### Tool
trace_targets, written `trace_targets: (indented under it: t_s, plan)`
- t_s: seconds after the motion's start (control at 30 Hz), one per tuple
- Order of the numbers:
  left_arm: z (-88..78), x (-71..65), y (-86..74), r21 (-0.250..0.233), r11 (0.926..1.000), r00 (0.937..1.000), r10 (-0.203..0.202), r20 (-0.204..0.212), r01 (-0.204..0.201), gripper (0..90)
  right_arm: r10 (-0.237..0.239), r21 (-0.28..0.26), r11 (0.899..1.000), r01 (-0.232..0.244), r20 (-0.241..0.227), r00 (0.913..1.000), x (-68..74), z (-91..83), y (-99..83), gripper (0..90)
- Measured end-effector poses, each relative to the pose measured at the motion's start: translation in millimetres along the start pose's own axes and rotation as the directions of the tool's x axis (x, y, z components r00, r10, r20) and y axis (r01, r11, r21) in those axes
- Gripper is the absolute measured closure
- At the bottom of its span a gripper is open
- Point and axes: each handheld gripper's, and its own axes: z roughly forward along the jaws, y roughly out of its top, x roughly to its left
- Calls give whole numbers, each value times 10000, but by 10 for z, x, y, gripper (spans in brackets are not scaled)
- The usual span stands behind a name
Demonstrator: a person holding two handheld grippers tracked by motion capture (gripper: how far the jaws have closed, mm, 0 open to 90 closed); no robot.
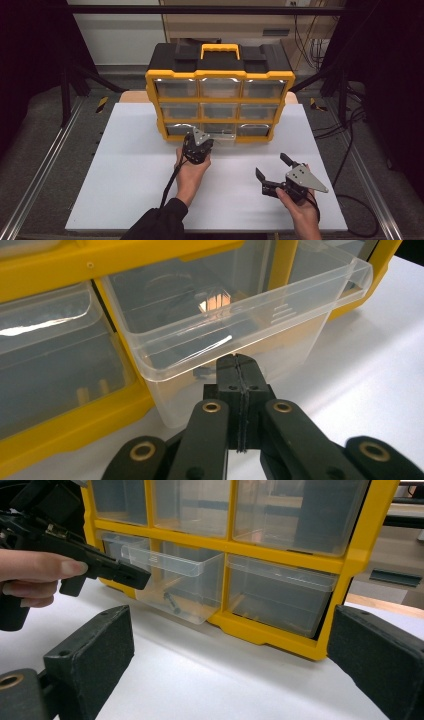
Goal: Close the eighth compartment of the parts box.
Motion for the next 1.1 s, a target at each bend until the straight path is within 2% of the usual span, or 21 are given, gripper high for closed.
trace_targets:
  t_s: [0.4,0.57,1.1]
  plan:
    - [21,15,28,43,10000,10000,29,-52,-29,900,7,-9,10000,-7,28,10000,8,11,-4,52]
    - [39,46,46,3,9999,9999,-116,-85,116,900,-5,-20,10000,5,23,10000,10,8,-2,52]
    - [71,65,53,101,9999,9999,-32,-153,33,900,45,-1,10000,-45,43,10000,2,10,-4,54]
